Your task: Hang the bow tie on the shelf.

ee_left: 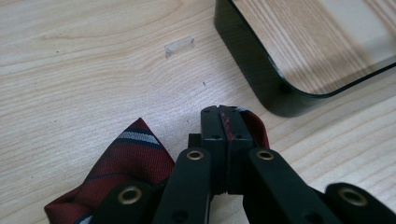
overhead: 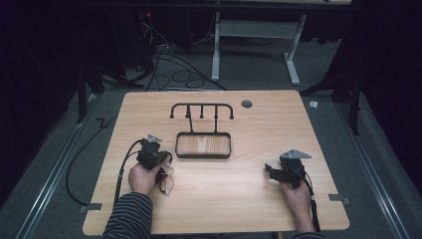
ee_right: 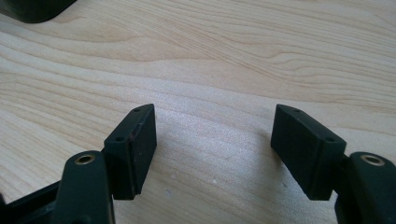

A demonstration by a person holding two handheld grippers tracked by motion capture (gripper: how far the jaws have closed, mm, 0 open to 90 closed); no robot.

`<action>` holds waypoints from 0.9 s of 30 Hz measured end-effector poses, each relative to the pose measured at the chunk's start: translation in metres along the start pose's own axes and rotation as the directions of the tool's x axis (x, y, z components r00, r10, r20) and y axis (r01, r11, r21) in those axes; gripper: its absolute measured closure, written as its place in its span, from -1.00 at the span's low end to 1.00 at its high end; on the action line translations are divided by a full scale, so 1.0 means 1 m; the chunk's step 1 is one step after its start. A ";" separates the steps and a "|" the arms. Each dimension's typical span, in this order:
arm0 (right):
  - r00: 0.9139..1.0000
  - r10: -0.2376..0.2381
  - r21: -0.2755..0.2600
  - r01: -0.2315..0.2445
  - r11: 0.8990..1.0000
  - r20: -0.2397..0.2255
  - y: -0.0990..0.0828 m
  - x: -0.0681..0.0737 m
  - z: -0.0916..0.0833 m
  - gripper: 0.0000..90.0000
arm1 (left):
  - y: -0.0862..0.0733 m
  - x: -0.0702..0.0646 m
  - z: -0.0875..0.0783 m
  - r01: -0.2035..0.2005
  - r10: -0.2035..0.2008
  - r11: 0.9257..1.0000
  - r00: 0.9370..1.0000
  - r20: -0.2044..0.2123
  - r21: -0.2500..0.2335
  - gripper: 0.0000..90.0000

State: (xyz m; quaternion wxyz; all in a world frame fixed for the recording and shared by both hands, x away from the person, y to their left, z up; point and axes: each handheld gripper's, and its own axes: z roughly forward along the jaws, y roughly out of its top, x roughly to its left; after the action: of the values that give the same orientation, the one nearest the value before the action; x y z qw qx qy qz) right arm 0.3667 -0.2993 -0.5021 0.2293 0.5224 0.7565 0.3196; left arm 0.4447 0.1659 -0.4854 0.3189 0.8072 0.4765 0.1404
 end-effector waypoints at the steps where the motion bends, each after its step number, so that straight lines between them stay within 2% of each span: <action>1: 1.000 0.000 0.000 0.000 1.000 0.000 0.000 0.000 0.000 -0.28 | 0.001 -0.001 -0.003 -0.002 0.002 1.000 1.000 0.003 -0.013 0.99; 8: 1.000 0.000 0.000 0.000 1.000 0.000 0.000 0.000 0.000 -0.28 | 0.003 -0.008 -0.027 -0.028 0.029 0.996 1.000 0.011 -0.080 0.99; 15: 1.000 0.000 0.000 0.000 1.000 0.000 0.000 0.000 0.000 -0.28 | 0.003 -0.009 -0.054 -0.024 0.028 0.988 0.999 0.022 -0.149 1.00; 20: 1.000 0.000 0.000 0.000 1.000 0.000 0.000 0.000 0.000 -0.28 | 0.003 -0.011 -0.070 -0.025 0.029 0.982 0.999 0.018 -0.189 1.00; 27: 1.000 0.000 0.000 0.000 1.000 0.000 0.000 0.000 0.000 -0.28 | 0.013 -0.022 -0.092 -0.046 0.055 0.966 0.998 0.029 -0.255 1.00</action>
State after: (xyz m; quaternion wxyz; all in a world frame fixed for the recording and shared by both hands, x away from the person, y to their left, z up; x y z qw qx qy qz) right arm 0.3666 -0.2993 -0.5021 0.2292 0.5224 0.7565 0.3197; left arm 0.3941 0.1779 -0.4055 0.4243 0.7739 0.4283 0.1940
